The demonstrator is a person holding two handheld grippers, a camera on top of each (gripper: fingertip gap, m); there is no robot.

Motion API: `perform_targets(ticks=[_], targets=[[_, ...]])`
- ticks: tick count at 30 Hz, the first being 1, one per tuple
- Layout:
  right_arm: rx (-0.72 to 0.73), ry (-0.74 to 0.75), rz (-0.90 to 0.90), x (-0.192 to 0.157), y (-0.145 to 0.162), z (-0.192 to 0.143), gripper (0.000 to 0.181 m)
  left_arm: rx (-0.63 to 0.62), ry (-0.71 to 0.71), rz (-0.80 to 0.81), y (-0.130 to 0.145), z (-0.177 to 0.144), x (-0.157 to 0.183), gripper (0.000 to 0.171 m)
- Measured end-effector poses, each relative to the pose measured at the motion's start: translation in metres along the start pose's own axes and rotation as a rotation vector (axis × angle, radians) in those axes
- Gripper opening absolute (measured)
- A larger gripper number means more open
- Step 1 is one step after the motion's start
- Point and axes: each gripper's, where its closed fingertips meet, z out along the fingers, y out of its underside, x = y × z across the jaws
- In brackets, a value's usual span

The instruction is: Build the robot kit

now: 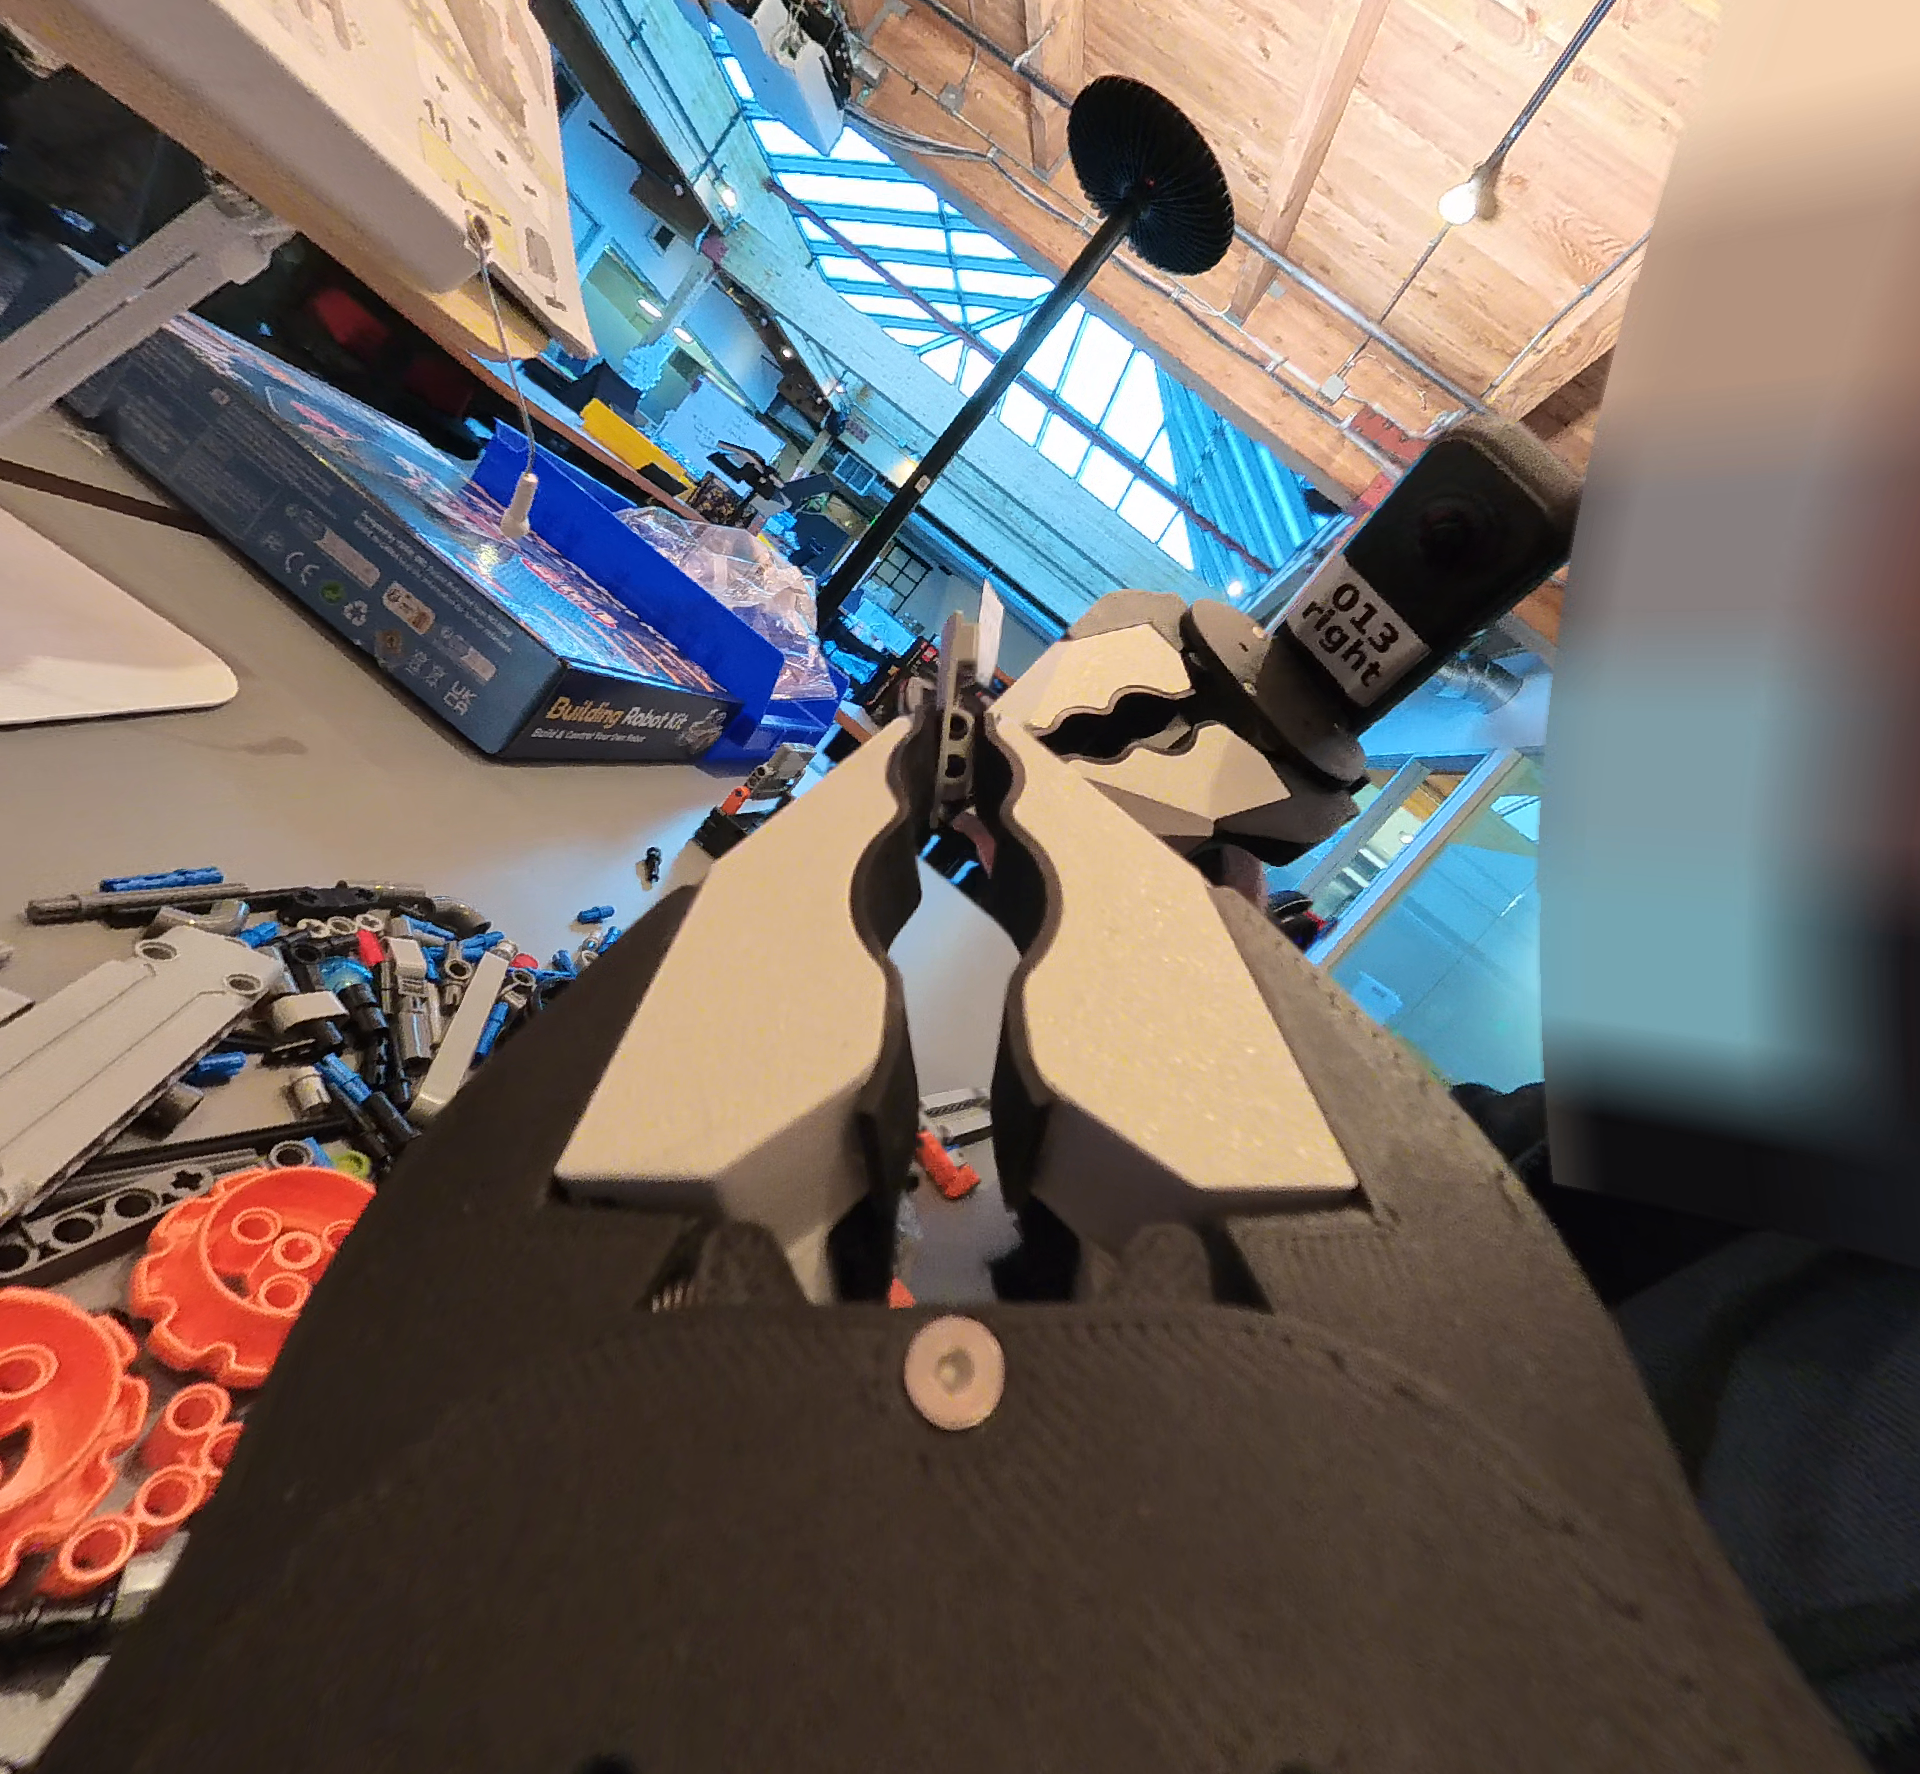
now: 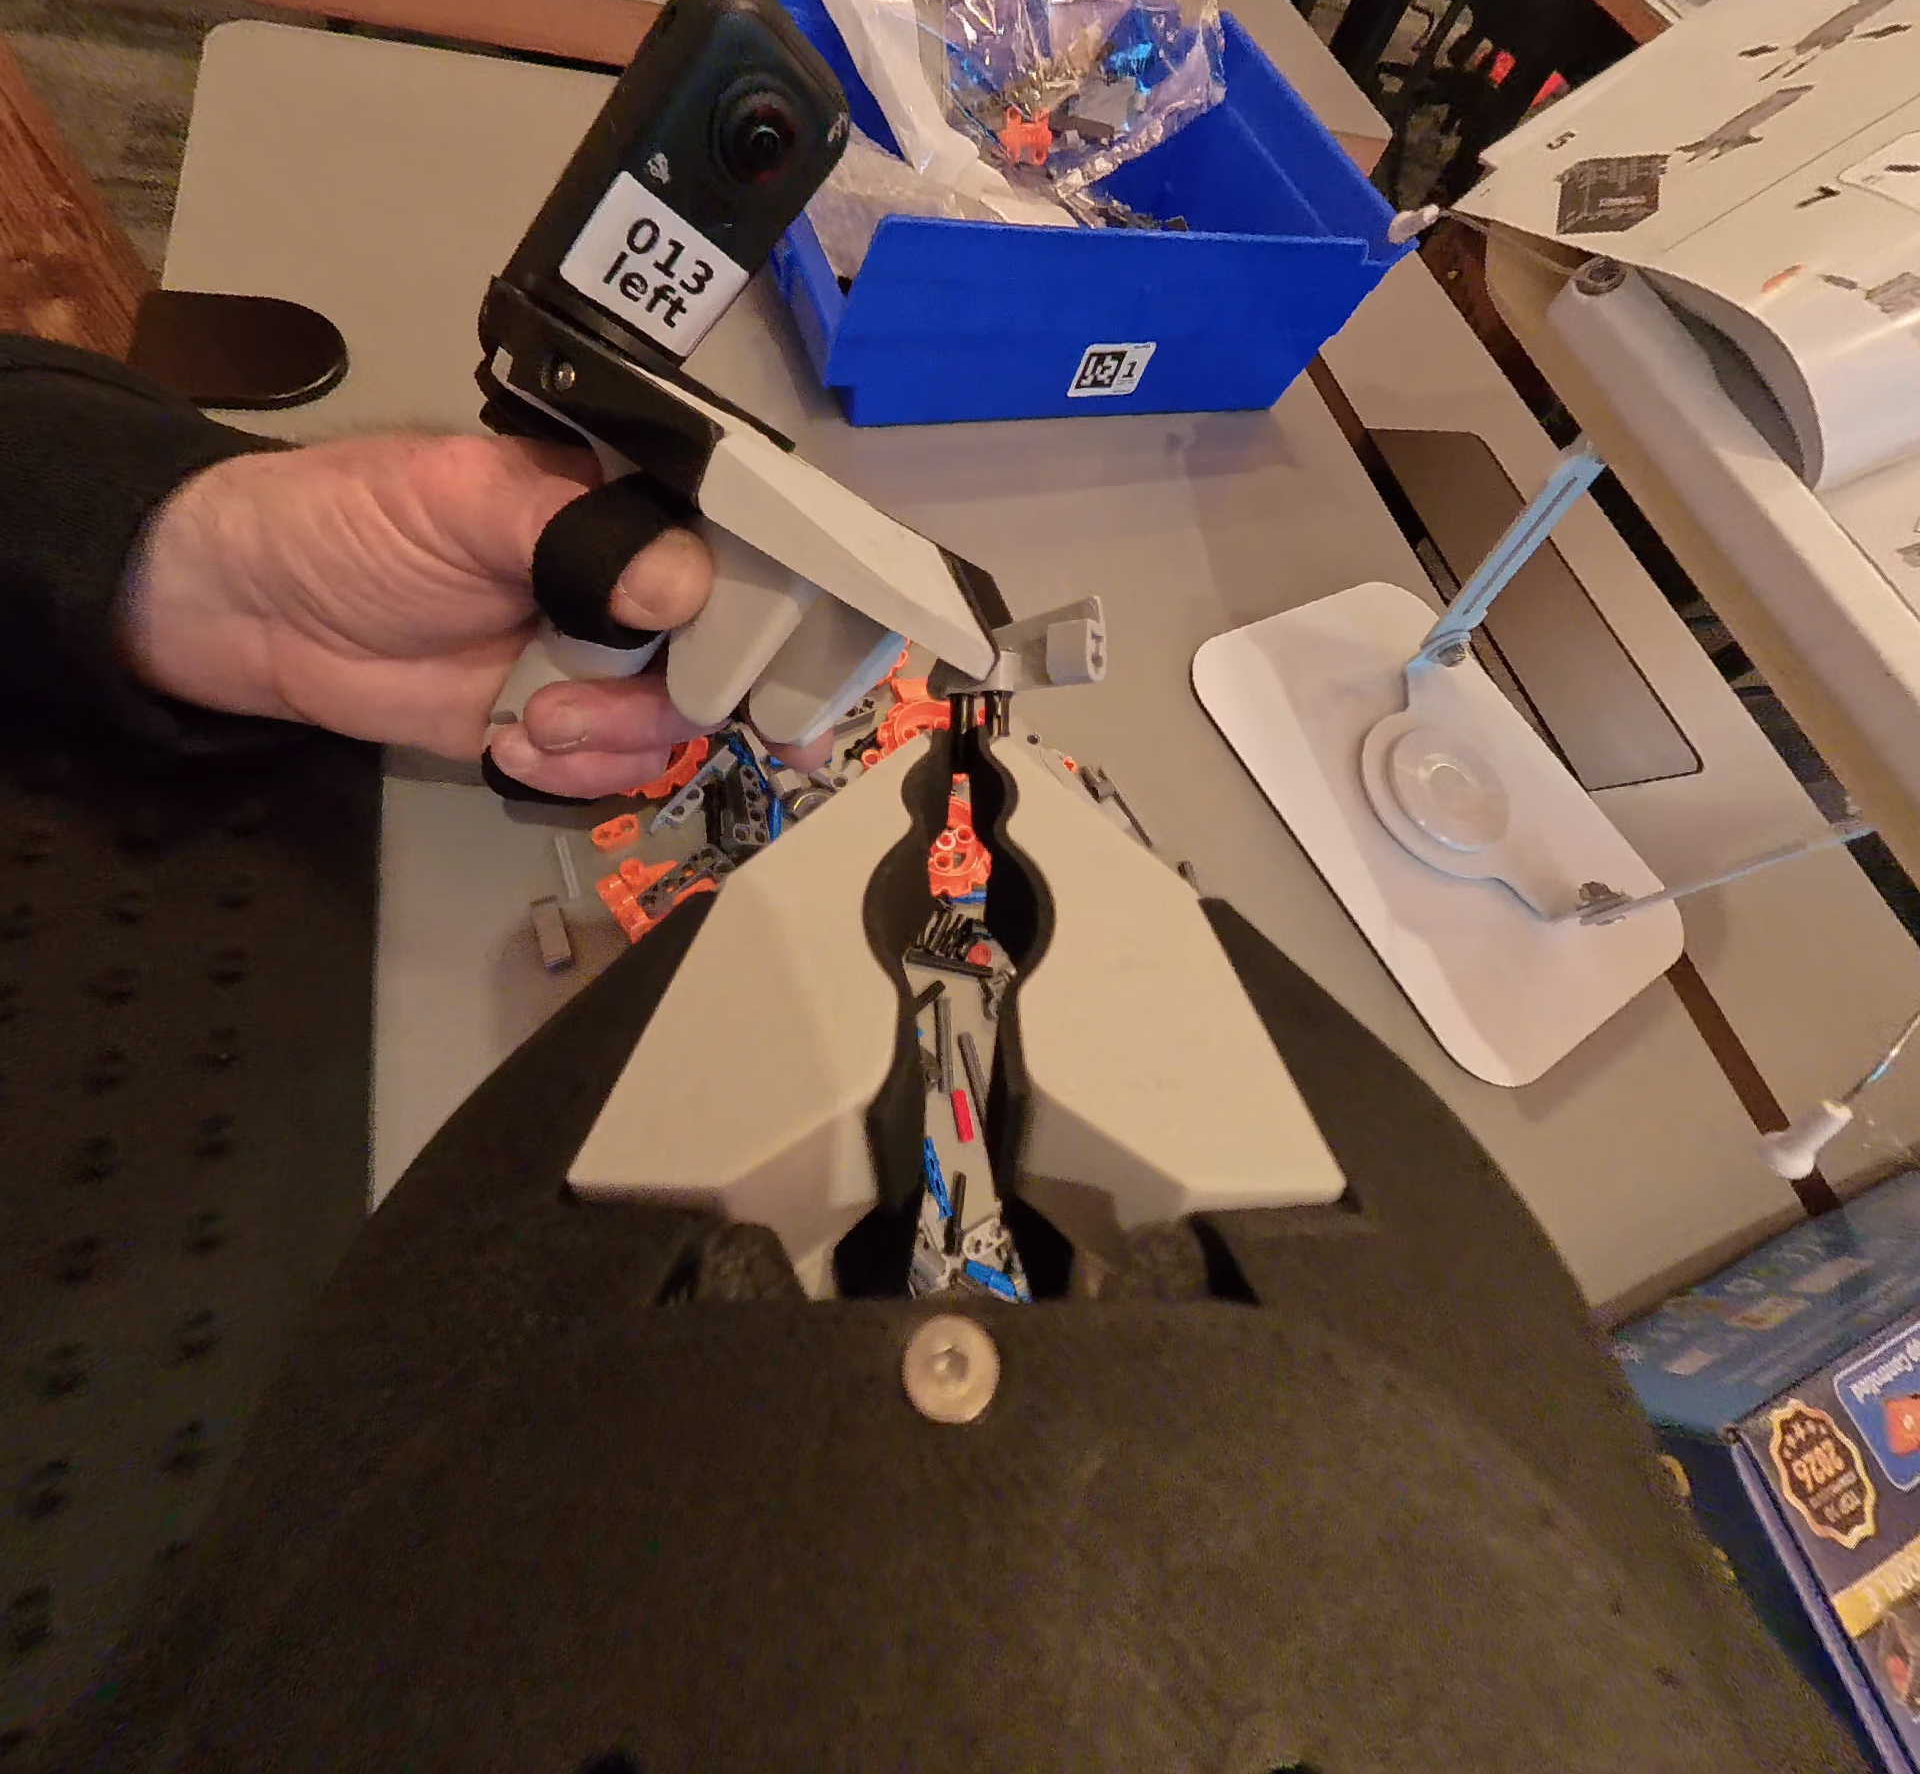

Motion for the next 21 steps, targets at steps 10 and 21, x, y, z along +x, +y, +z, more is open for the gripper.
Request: perform_targets(ticks=[10, 21], targets=[[-0.003, 0.025, 0.007, -0.0006, -0.0005, -0.0017, 0.000, 0.000, -0.008, 0.031, 0.0003, 0.0018, 0.0012, 0.005], [0.018, 0.048, -0.016, 0.0008, -0.0020, -0.0013, 0.000, 0.023, 0.023, -0.038, -0.0016, 0.0015, 0.0010, 0.005]])
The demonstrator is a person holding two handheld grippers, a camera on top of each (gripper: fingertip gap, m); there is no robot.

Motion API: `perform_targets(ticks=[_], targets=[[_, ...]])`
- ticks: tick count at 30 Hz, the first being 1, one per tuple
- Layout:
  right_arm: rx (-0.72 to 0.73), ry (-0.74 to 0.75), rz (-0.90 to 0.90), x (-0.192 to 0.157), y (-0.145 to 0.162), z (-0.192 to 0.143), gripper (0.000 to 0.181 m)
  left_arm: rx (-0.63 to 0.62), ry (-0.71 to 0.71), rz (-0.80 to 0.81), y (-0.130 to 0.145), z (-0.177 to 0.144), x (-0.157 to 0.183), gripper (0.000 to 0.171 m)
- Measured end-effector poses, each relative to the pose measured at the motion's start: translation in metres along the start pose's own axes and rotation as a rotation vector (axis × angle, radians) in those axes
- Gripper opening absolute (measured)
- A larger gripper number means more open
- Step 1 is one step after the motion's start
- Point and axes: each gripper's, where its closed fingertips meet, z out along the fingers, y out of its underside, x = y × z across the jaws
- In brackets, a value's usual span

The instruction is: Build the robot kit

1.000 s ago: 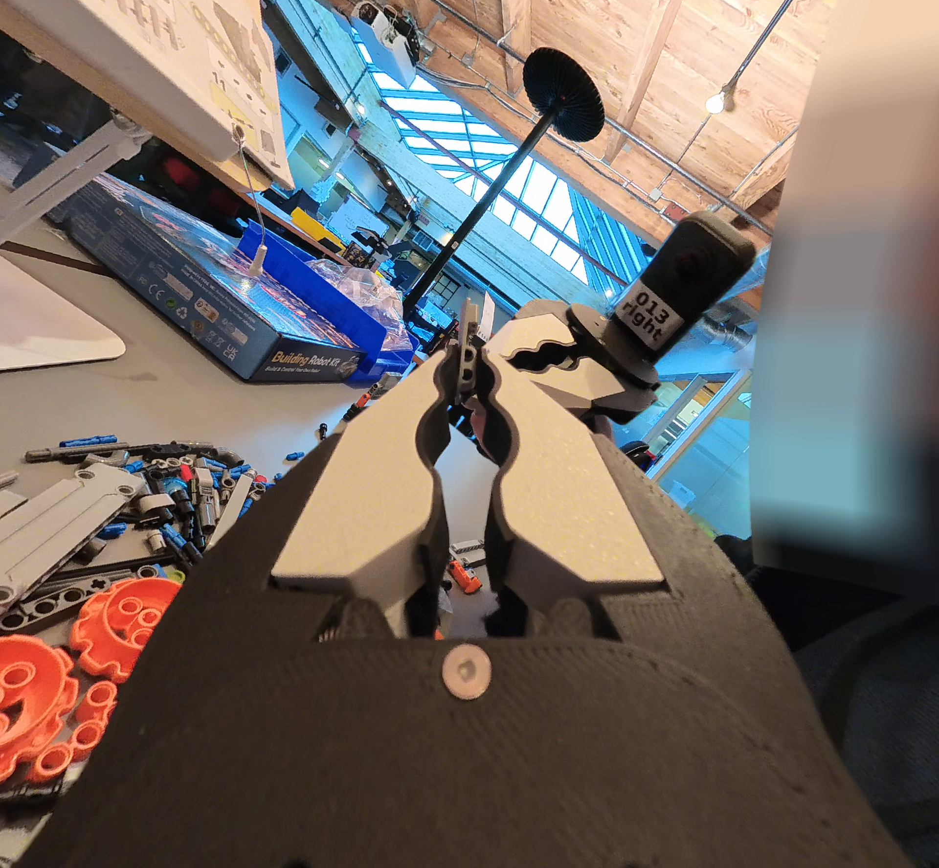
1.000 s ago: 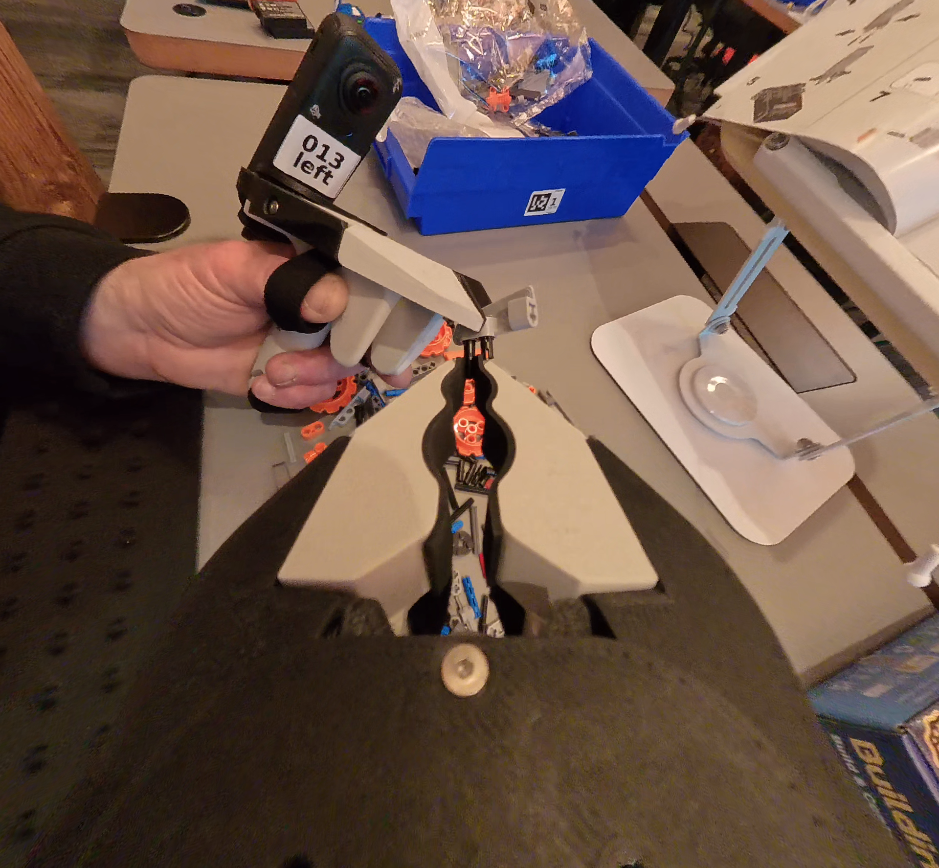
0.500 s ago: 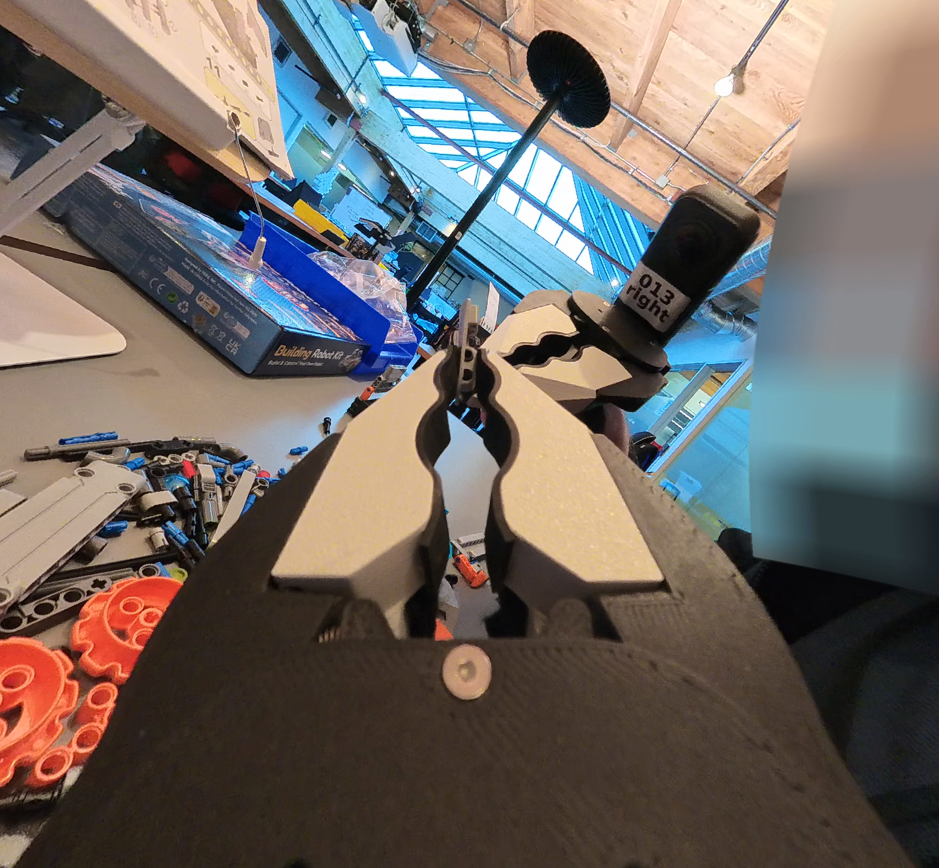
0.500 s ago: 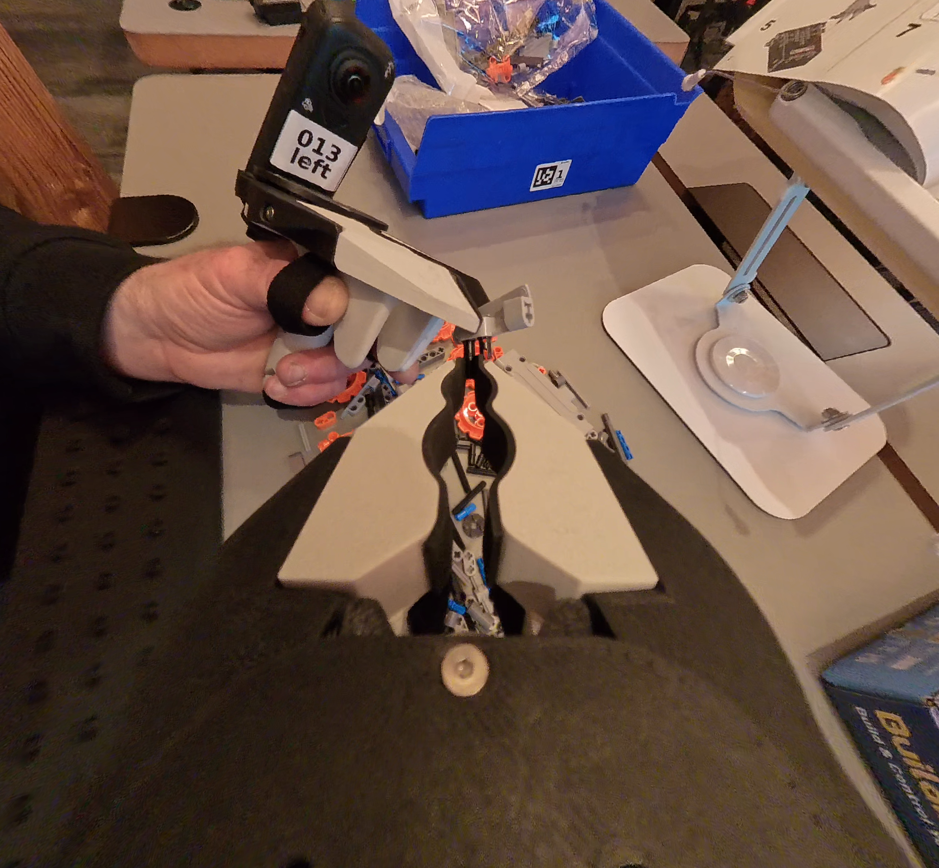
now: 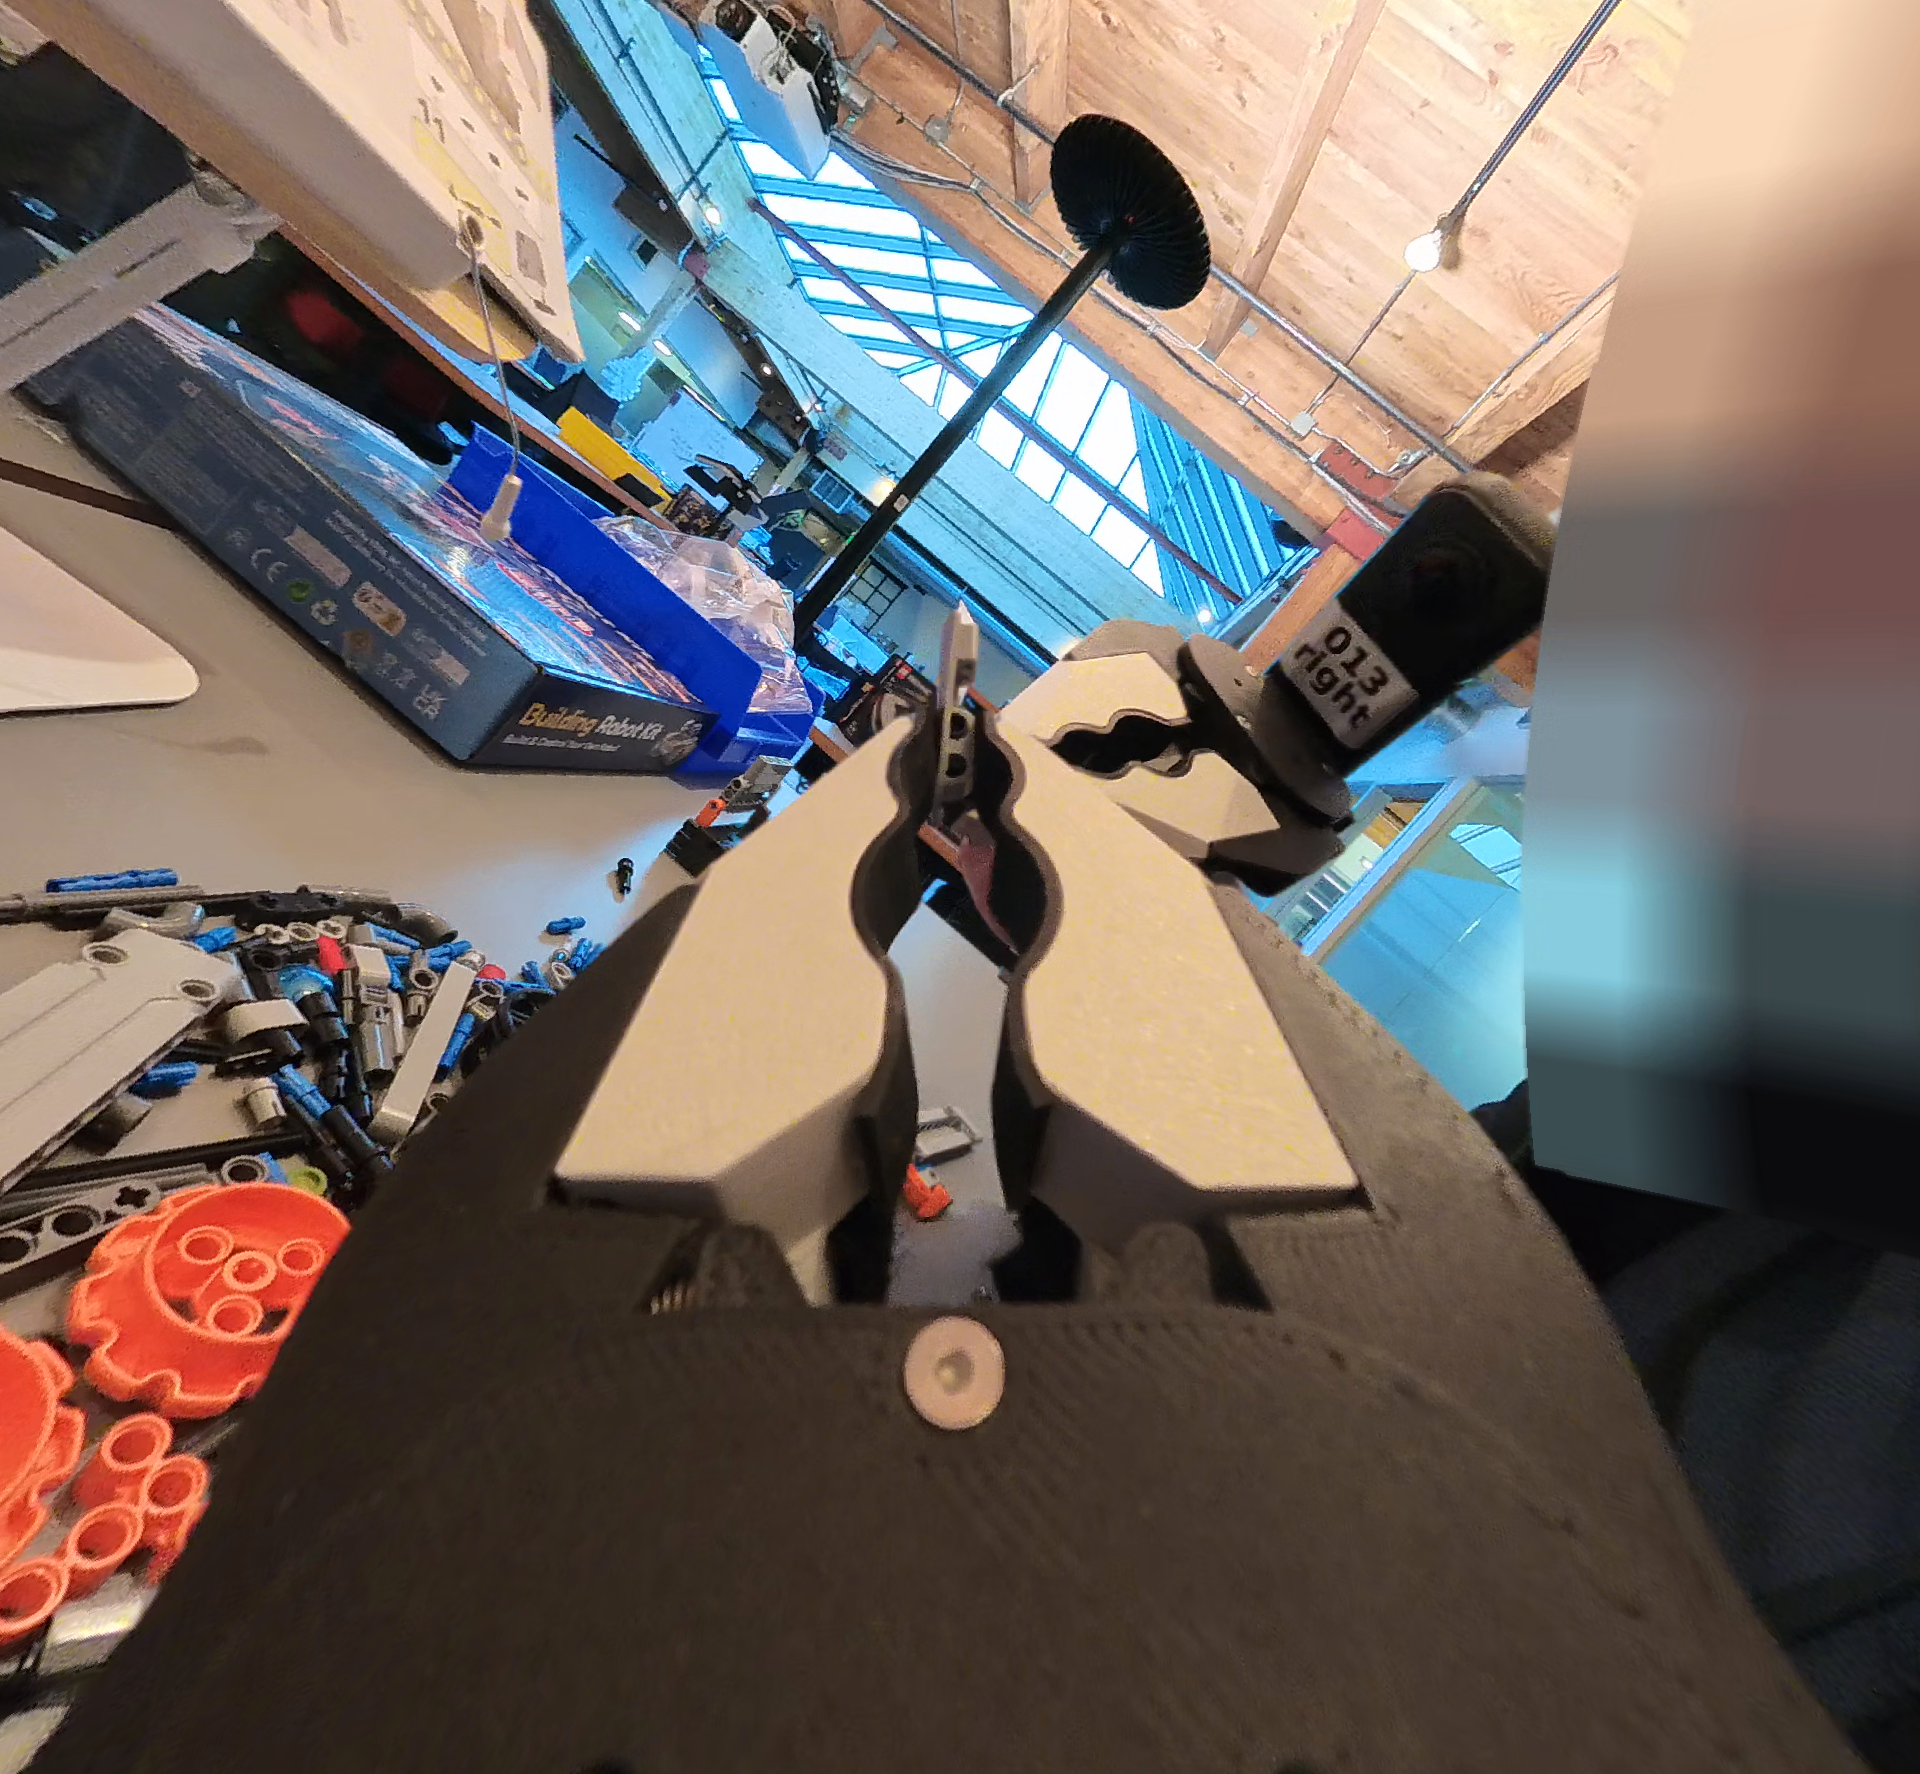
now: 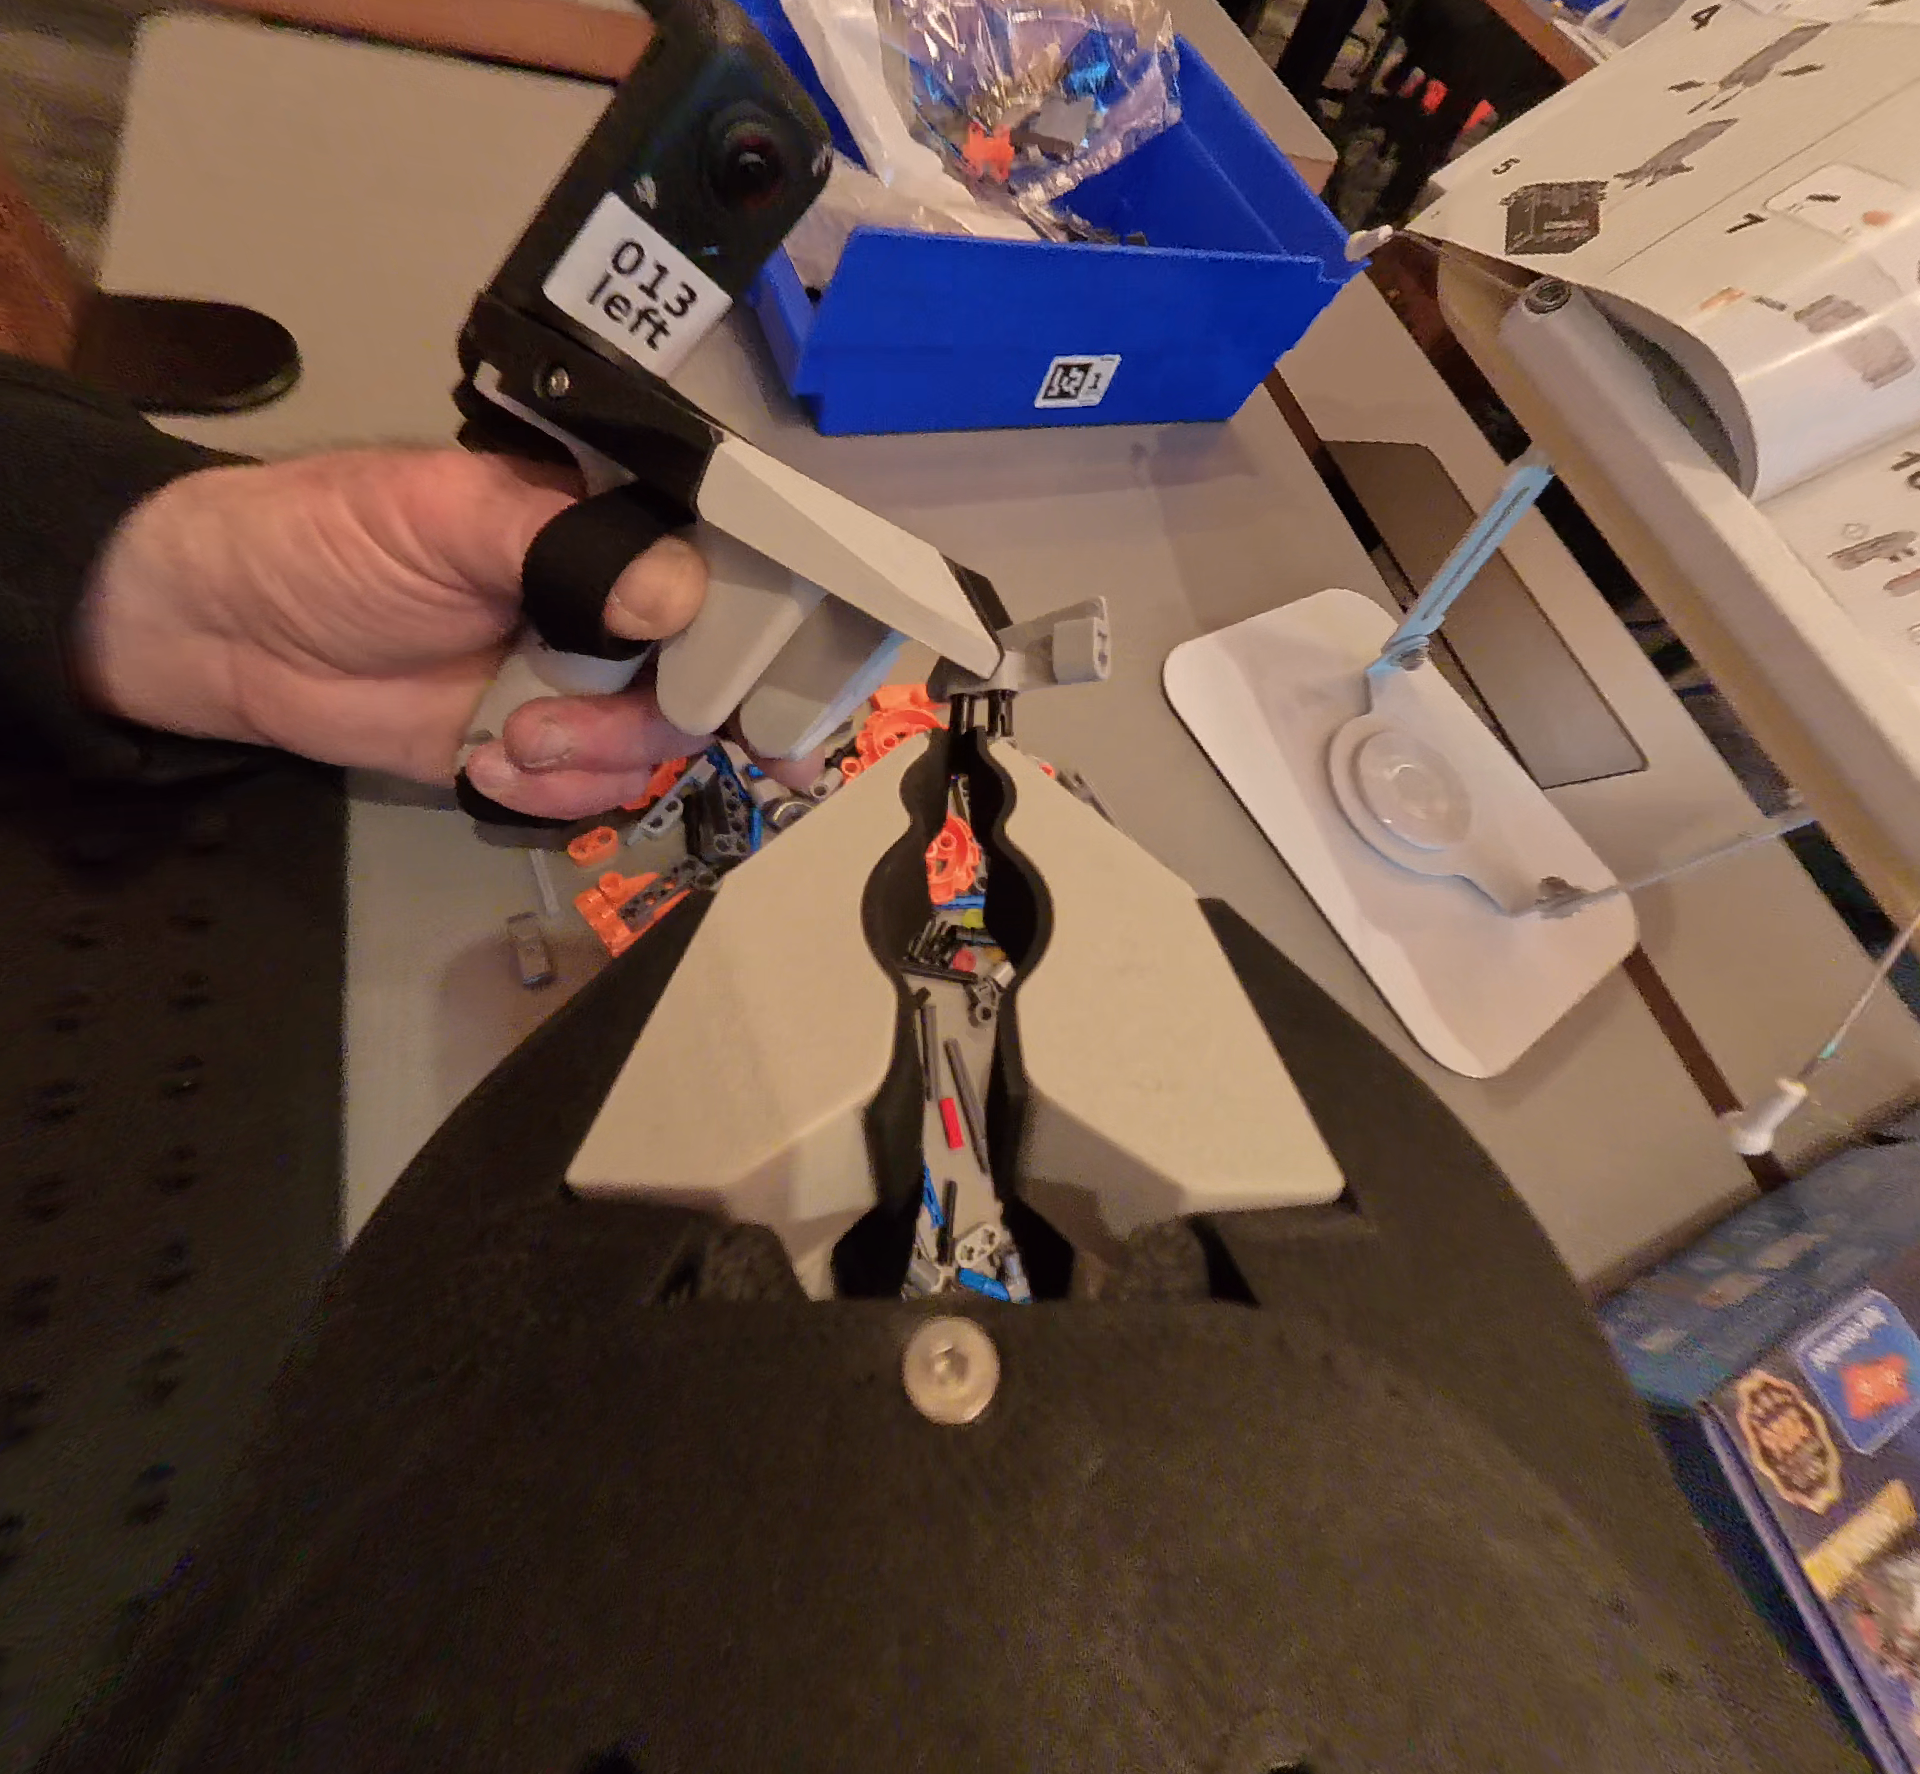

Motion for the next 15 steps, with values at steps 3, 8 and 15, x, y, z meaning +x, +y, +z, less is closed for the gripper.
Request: perform_targets(ticks=[3, 8, 15], targets=[[-0.017, 0.057, -0.096, -0.0005, -0.0007, -0.0005, 0.000, 0.010, 0.015, -0.029, -0.0005, -0.0002, -0.0001, 0.005], [-0.064, 0.126, -0.207, -0.0008, 0.0014, 0.0008, 0.000, 0.007, -0.002, -0.027, 0.0010, -0.0001, -0.0026, 0.005], [-0.078, 0.168, -0.305, -0.0009, 0.0022, 0.0013, 0.000, 0.010, -0.001, -0.045, 0.0016, -0.0001, -0.0037, 0.005]])
